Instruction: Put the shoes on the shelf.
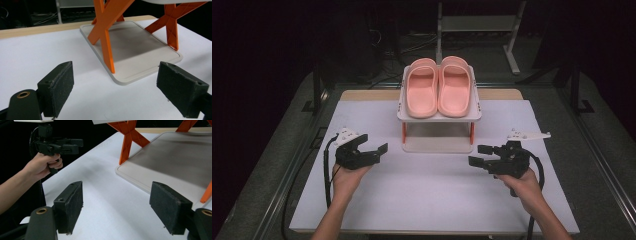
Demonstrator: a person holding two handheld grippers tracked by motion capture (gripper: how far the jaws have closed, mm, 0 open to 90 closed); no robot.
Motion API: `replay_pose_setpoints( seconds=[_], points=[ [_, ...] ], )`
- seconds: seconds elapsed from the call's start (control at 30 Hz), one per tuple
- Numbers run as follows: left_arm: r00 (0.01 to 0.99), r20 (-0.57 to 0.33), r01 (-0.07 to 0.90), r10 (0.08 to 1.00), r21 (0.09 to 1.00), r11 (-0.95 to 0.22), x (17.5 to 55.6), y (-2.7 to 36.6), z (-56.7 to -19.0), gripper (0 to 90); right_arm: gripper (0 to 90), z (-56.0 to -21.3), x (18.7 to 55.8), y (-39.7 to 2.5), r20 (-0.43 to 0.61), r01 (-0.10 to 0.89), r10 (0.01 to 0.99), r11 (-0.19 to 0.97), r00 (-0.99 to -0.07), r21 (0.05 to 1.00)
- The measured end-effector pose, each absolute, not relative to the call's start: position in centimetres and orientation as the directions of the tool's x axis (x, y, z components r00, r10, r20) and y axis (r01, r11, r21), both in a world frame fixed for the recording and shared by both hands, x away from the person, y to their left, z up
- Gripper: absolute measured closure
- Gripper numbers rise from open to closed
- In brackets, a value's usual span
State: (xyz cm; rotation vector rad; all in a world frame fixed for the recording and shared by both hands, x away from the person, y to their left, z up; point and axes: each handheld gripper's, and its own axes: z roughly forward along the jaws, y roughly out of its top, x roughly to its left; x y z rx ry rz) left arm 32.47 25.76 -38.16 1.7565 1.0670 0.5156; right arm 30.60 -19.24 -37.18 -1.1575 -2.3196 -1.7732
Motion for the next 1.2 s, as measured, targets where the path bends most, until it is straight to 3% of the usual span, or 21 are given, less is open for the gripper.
replay_pose_setpoints(
  seconds=[1.2],
  points=[
    [0.521, -0.114, 0.448, 0.846, 0.880, -0.157, 28.4, 25.3, -41.5, 10.2, 26.0, -42.7, 26.3, -21.3, 0.432, 0.564, 0.583, 0.056, -0.688, 0.824]
  ],
)
